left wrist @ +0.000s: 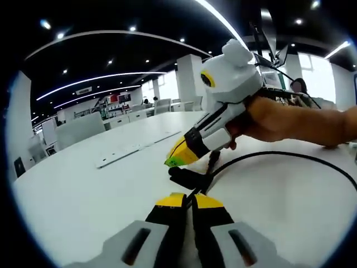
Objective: Find the charging cable on the desk, coil it up and secure with Velcro.
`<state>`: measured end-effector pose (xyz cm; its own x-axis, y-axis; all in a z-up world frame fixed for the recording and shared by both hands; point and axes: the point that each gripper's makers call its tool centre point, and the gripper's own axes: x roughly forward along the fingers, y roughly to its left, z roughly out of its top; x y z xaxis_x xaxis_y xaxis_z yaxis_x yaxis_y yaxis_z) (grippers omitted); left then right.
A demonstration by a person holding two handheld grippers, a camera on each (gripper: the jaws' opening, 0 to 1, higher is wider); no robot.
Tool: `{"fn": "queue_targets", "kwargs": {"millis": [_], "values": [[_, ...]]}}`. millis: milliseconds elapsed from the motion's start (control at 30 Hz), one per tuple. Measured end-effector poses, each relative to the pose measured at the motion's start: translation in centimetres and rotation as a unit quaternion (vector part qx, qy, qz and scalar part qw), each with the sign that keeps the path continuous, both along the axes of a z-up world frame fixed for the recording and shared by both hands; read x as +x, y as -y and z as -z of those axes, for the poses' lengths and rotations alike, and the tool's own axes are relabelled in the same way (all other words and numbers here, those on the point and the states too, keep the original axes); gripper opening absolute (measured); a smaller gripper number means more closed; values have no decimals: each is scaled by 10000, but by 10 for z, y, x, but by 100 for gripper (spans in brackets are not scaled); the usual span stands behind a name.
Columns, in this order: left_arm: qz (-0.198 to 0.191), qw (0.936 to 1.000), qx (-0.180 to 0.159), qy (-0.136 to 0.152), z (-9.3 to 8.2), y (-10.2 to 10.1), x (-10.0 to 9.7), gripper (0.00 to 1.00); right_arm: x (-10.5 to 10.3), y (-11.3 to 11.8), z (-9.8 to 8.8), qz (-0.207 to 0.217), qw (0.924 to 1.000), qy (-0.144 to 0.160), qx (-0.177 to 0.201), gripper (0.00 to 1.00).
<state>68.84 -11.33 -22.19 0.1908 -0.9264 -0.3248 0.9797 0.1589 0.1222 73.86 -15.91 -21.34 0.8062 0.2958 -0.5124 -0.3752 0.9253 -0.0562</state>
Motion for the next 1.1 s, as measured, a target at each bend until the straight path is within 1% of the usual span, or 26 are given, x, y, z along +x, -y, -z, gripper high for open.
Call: {"fn": "queue_targets", "kwargs": {"millis": [100,167,200,300,467,633,767,867,933,1033,1100], "values": [[-12,10000,6,-2,0,0,0,6,-8,-3,-6,-57,10000,-10,-29,2],[-12,10000,10,9,0,0,0,6,-18,-6,-8,-126,9999,-25,-8,2],[-15,10000,9,6,0,0,0,6,-22,-7,-8,-137,9999,-36,-20,2],[-3,10000,1,12,1,-1,0,6,-32,-5,-3,-134,9997,-44,-221,2],[-9,10000,2,5,1,0,0,6,-44,-7,4,-160,9997,-158,-60,2],[-3,10000,-23,-2,1,-1,0,6,-45,-6,10,-121,9998,-135,53,2],[10,10000,-26,7,0,-1,0,6,-47,-6,10,-138,9998,-131,26,2],[15,10000,-31,4,0,-2,1,6,-46,-5,8,-138,9997,-140,135,7],[12,10000,-27,5,0,-2,1,6,-46,-6,7,-160,9997,-113,127,8],[17,10000,-32,9,0,-2,2,6,-47,-8,9,-189,9998,-102,51,12],[25,10000,-37,10,0,-2,2,6,-47,-8,9,-182,9998,-66,-21,13]]}}
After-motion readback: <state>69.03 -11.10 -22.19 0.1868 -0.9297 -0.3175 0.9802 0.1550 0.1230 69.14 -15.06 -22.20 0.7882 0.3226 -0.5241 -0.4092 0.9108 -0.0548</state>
